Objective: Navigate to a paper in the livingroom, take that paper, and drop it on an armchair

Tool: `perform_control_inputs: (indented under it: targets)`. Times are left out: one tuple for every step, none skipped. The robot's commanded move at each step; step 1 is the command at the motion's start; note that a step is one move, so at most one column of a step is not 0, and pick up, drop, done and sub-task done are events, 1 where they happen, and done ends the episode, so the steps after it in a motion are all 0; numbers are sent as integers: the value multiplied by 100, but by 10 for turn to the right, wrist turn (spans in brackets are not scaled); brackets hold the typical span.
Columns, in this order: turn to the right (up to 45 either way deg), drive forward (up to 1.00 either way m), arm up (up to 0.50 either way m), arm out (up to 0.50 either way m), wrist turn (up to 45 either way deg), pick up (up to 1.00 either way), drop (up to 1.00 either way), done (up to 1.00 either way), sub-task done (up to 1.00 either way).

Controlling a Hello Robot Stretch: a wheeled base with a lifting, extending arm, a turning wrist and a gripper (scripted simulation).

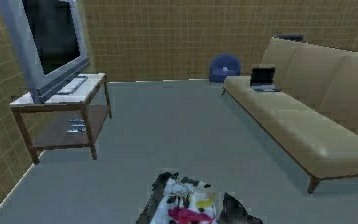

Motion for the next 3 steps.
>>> perform_control_inputs:
  targets:
    - [90,0,0,0,0,0,0,0,0]
    - [0,35,0,0,0,0,0,0,0]
    - [450,0,0,0,0,0,0,0,0]
